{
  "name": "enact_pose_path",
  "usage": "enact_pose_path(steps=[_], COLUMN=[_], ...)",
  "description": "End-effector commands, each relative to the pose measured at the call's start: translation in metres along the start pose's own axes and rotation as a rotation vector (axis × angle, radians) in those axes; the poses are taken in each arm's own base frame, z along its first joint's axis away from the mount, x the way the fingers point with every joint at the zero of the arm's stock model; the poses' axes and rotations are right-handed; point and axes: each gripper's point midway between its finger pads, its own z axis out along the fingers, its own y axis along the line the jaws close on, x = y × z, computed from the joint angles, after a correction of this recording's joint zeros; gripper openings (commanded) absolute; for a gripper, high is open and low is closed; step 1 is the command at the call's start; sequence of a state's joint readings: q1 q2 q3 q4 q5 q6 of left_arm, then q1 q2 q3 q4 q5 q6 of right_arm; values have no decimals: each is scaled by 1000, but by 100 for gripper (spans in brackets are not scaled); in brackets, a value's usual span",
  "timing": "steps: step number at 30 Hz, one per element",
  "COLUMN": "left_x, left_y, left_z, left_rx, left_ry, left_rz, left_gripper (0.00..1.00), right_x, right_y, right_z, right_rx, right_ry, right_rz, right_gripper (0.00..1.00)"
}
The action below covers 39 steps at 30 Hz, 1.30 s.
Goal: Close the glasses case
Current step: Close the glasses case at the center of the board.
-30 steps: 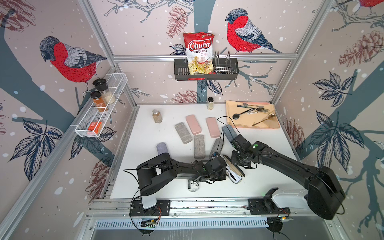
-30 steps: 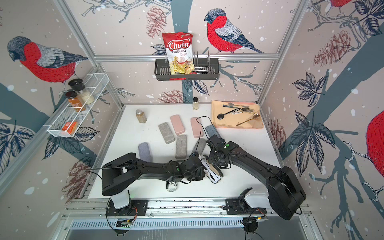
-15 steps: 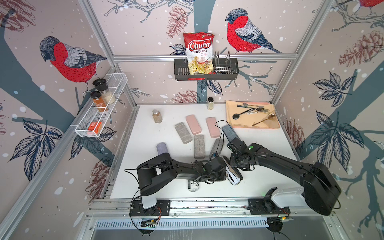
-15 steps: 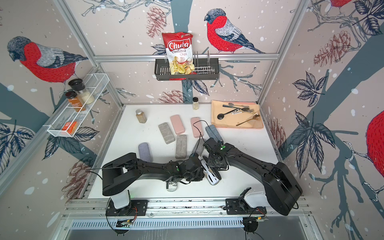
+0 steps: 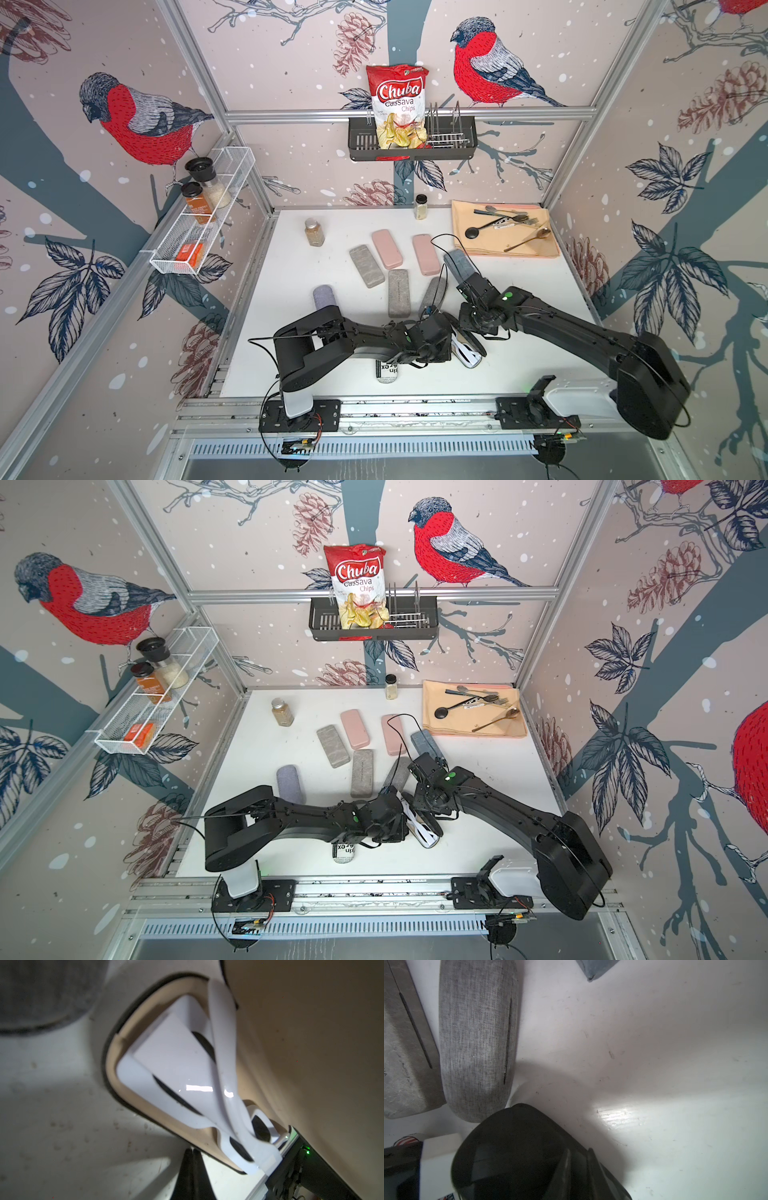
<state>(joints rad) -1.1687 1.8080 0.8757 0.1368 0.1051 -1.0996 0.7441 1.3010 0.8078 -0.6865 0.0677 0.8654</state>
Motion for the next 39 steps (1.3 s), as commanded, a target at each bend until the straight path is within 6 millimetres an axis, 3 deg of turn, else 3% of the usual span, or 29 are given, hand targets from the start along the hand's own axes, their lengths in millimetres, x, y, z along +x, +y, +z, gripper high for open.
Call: enact_pose_path(steps=[1, 14, 20, 32, 39], left_x=[-4, -7, -8, -9, -8], left_y=[-1, -1, -2, -2, -3], left_z=[1, 0, -1, -1, 0], left_rx=[5, -5, -4, -13, -12], left_ry=[-20, -24, -28, -28, -22], left_rz=[10, 9, 13, 15, 18], left_gripper=[0, 0, 0, 0, 0], right_x=[3, -1, -7, 4, -2], right_y=[6, 4, 7, 7, 11], right_z=[0, 0, -10, -7, -17], right_rx=[-38, -95, -157, -211, -246], right_ry=[26, 13, -20, 24, -16], right_rz=[-13, -5, -1, -5, -14], right_gripper=[22, 26, 30, 30, 38])
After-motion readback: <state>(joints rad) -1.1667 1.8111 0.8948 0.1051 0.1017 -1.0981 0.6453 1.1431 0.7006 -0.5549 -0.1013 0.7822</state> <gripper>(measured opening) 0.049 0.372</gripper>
